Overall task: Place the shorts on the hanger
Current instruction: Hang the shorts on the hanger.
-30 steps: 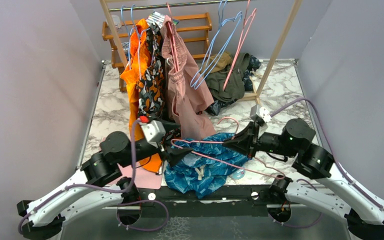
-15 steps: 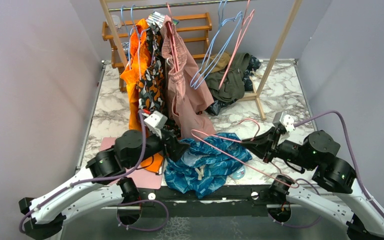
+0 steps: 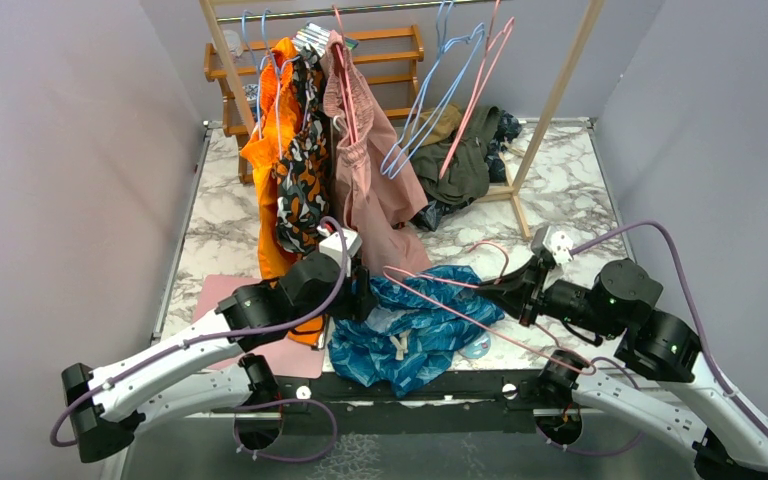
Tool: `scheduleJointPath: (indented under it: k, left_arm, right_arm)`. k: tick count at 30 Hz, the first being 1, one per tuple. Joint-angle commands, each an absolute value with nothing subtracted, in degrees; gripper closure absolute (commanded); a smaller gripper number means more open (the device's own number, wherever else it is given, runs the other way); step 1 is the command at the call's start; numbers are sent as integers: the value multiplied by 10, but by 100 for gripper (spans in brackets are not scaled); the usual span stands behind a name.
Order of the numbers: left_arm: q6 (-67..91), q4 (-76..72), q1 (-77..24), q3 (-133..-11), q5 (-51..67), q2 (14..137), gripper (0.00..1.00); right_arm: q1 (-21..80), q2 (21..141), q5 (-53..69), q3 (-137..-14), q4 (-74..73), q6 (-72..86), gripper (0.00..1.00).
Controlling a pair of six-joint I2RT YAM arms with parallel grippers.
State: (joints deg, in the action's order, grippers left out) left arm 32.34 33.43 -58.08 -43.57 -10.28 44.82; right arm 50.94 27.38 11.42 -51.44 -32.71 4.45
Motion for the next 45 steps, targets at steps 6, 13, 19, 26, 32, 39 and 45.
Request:
scheduleJointPath:
  k: [6, 13, 19, 26, 32, 39, 45]
  left_arm:
    - [326, 347, -579, -432, -126, 512, 51]
    - [319, 346, -579, -427, -137, 519, 80]
    - [323, 358, -579, -445, -141, 493, 100]
    - [328, 369, -579, -461, -136, 477, 100]
    - [330, 370, -579, -472, -130, 475, 100]
    - [334, 368, -579, -497, -102, 475, 100]
    - [344, 362, -579, -507, -80, 465, 100]
  right_arm:
    - [512, 278, 127, -510, -322, 34, 99]
    - [512, 282, 145, -511, -323, 29, 99]
    - [512, 301, 208, -537, -342, 10, 99]
    - [512, 330, 242, -553, -363, -11, 99]
    - [512, 359, 248, -544, -348, -18, 99]
    - [512, 400, 245, -531, -268, -16, 99]
    - [512, 450, 232, -504, -199, -6, 99]
